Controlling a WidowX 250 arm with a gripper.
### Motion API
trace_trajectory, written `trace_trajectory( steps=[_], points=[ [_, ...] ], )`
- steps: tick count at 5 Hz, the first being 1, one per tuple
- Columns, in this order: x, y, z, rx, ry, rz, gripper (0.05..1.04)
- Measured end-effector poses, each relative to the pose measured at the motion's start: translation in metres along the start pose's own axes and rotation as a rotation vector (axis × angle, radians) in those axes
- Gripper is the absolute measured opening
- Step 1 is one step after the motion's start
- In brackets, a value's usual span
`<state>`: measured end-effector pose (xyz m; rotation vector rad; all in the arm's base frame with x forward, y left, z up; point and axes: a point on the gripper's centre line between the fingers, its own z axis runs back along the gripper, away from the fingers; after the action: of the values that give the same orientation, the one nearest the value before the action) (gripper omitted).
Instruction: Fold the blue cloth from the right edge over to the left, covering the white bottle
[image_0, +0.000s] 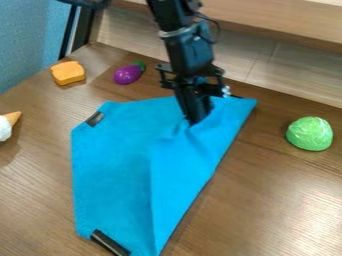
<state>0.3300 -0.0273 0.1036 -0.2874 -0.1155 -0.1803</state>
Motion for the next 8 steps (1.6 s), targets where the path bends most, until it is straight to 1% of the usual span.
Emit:
trace_trajectory(
  steps=[1,2,3,4,5,6,7,8],
  points=[
    [-0.004,0.031,0.016,0.01,-0.008,0.043,0.063],
    [-0.006,0.052,0.021,0.012,0.004,0.037,0.063],
    [-0.01,0.072,0.021,0.014,0.039,0.034,0.063],
    [-0.019,0.09,0.011,0.02,0.088,0.029,0.063],
    [-0.022,0.103,0.004,0.069,0.109,-0.029,0.063],
    [-0.03,0.116,-0.009,0.132,0.132,-0.098,0.08],
    [-0.043,0.123,-0.024,0.179,0.145,-0.115,0.235],
    [-0.052,0.122,-0.031,0.183,0.152,-0.119,0.499]
  ],
)
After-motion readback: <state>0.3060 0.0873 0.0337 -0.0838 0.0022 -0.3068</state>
